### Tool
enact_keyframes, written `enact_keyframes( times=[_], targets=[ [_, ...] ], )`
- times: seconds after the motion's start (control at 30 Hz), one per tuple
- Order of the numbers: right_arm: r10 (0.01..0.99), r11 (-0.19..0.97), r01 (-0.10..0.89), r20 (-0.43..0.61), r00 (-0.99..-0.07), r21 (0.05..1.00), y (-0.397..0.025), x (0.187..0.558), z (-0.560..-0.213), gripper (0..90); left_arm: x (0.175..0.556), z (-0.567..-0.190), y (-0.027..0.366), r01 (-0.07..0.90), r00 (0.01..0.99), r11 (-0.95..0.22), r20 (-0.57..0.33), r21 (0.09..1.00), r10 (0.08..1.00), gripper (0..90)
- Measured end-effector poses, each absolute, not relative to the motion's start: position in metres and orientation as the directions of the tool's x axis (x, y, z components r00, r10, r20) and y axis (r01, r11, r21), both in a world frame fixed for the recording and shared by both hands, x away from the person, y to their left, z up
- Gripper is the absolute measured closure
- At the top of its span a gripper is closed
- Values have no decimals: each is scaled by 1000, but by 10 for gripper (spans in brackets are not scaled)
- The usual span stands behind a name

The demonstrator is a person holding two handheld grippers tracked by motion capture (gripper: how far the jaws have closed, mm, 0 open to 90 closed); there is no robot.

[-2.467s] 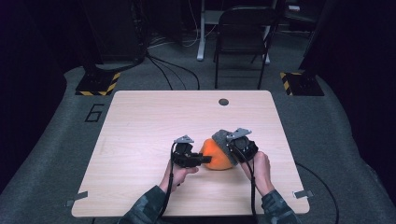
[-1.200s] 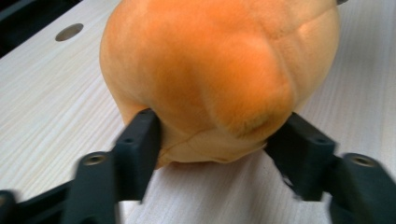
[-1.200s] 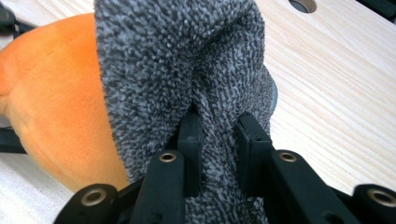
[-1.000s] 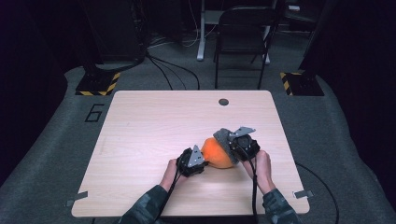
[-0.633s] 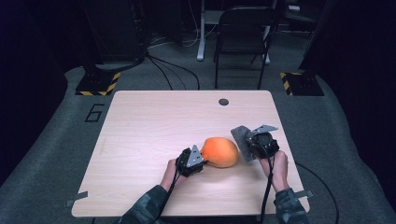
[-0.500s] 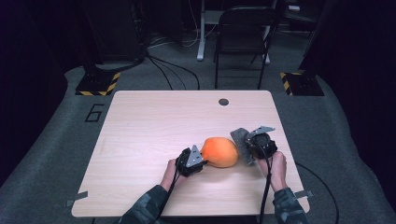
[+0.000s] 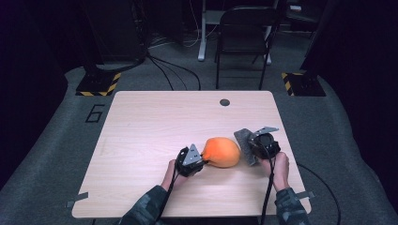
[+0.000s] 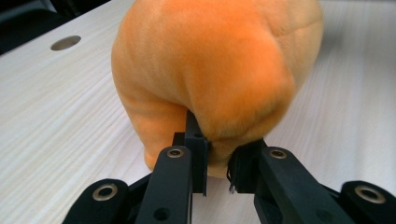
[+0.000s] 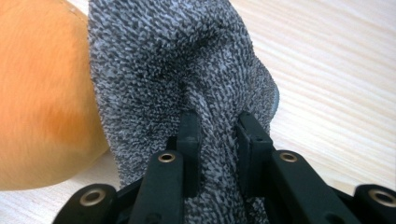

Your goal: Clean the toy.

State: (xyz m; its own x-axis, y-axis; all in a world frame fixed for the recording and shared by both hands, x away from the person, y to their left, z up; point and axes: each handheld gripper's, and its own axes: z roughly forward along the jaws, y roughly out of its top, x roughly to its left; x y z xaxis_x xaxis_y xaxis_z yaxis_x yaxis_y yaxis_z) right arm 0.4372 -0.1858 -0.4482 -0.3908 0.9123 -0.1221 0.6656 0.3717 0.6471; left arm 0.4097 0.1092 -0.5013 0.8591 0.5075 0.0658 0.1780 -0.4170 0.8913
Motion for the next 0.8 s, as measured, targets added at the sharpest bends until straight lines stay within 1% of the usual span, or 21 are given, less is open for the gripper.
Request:
enact_keyframes(
  times=[0.07,0.13,0.23,0.33,0.37,0.43,0.53,0.7,0.8],
  targets=[
    [915,364,665,-116,-387,652,-188,436,-446,739,411,-494,111,222,860,-385,6,896,511,804],
    [918,355,660,-113,-381,662,-190,436,-443,739,411,-485,111,282,857,-346,-73,895,510,804],
    [923,339,654,-106,-370,676,-192,434,-437,739,411,-474,112,369,833,-284,-179,885,523,803],
    [921,343,648,-110,-372,680,-194,432,-431,739,412,-467,115,477,786,-228,-297,849,542,802],
    [923,339,646,-110,-369,683,-194,431,-429,739,414,-466,118,522,765,-207,-347,827,542,802],
    [922,340,636,-114,-369,693,-194,431,-427,740,417,-467,121,582,732,-177,-417,794,538,801],
    [922,341,641,-111,-371,687,-193,431,-429,740,422,-475,123,641,698,-160,-485,751,527,800],
    [918,355,660,-113,-380,662,-192,435,-436,740,431,-494,123,680,664,-147,-517,718,540,796],
    [917,356,654,-113,-384,667,-190,434,-435,739,431,-492,124,666,674,-161,-495,729,548,791]
  ],
)
